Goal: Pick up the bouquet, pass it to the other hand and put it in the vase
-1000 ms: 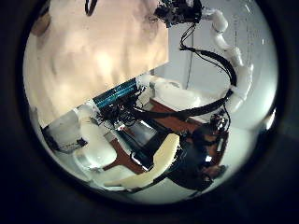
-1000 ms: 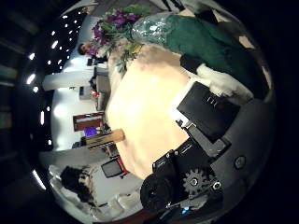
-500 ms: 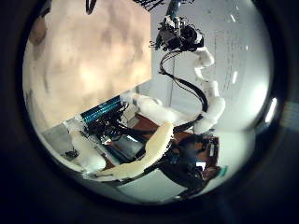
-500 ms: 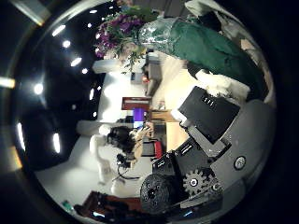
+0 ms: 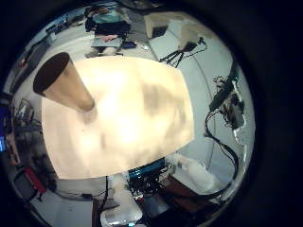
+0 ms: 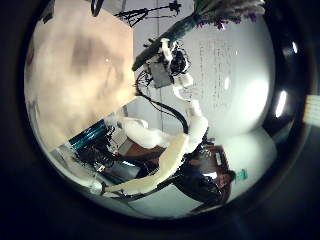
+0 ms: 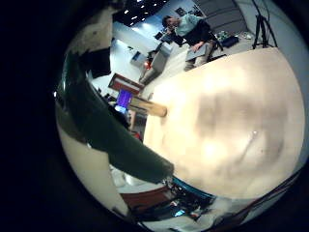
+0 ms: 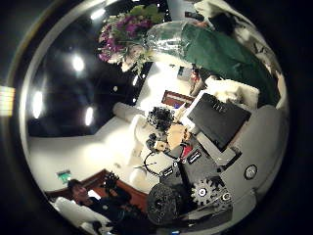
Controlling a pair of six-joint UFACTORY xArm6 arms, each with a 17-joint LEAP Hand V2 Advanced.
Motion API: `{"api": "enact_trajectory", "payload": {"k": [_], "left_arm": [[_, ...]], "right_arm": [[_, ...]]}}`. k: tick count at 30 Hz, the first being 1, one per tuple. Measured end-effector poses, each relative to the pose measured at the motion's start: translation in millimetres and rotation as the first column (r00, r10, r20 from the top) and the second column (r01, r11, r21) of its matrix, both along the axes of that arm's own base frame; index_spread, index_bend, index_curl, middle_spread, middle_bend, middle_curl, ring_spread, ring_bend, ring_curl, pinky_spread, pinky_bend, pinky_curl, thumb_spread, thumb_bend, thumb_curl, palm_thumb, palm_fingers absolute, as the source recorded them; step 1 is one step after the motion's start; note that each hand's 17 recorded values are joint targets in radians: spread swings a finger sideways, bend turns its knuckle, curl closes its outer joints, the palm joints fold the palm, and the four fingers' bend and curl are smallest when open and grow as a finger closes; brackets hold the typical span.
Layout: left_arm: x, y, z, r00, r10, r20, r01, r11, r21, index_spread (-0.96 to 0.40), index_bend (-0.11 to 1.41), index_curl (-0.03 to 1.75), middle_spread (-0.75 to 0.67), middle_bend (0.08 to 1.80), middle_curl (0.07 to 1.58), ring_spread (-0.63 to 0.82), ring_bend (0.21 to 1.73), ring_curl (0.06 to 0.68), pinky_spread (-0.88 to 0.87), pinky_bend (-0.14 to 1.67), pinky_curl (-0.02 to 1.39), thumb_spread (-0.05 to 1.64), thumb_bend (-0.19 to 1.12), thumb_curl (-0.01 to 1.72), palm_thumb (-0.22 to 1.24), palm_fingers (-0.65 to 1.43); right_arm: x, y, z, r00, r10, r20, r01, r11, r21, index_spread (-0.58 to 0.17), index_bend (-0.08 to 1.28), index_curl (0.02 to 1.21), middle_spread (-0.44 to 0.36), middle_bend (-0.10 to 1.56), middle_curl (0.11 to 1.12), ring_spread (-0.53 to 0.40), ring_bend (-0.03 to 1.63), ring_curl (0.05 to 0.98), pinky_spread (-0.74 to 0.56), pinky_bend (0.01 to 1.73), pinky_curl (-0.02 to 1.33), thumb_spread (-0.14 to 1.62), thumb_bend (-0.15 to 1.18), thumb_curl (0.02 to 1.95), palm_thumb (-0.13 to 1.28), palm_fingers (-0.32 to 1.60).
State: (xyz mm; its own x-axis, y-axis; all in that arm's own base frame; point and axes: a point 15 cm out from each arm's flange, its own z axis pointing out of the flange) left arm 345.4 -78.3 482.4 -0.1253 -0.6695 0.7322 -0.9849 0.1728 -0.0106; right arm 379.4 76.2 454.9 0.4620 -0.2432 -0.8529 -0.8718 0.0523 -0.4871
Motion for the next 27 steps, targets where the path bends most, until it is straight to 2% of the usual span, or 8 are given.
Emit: {"api": "enact_trajectory", "payload": {"k": [7, 12, 27], "left_arm": [[11.1, -17.6, 13.2, 1.000, -0.005, 0.017, 0.007, 0.992, -0.126, 0.17, 0.15, 0.28, 0.32, 0.26, 0.34, 0.45, 0.56, 0.223, 0.51, 0.25, 0.31, 0.95, -0.03, 0.29, 0.19, 0.15], [26.5, -24.4, 24.2, 0.997, 0.041, 0.061, -0.027, 0.975, -0.219, 0.19, 0.17, 0.30, 0.27, 0.25, 0.34, 0.43, 0.56, 0.212, 0.46, 0.22, 0.30, 0.88, -0.03, 0.31, 0.21, 0.18], [27.8, -51.1, 24.1, 1.000, 0.010, 0.026, 0.000, 0.935, -0.355, 0.23, 0.14, 0.28, 0.30, 0.29, 0.35, 0.43, 0.56, 0.196, 0.44, 0.23, 0.31, 0.80, -0.04, 0.32, 0.20, 0.21]], "right_arm": [[-7.9, 12.5, 6.8, 0.996, 0.057, 0.070, -0.059, 0.998, 0.024, -0.323, 0.93, 1.12, -0.137, 1.34, 0.77, -0.183, 1.44, 0.619, -0.25, 1.25, 0.76, 0.22, -0.02, 0.94, 1.22, 1.14], [-14.7, 26.6, 9.1, 0.991, 0.099, 0.092, -0.103, 0.994, 0.040, -0.322, 0.93, 1.11, -0.137, 1.35, 0.77, -0.183, 1.44, 0.619, -0.25, 1.24, 0.78, 0.20, -0.02, 0.94, 1.21, 1.14], [-29.7, 73.1, -4.9, 0.978, 0.191, 0.080, -0.196, 0.979, 0.059, -0.319, 0.94, 1.11, -0.136, 1.35, 0.76, -0.183, 1.44, 0.619, -0.26, 1.21, 0.82, 0.18, -0.02, 0.94, 1.20, 1.14]]}}
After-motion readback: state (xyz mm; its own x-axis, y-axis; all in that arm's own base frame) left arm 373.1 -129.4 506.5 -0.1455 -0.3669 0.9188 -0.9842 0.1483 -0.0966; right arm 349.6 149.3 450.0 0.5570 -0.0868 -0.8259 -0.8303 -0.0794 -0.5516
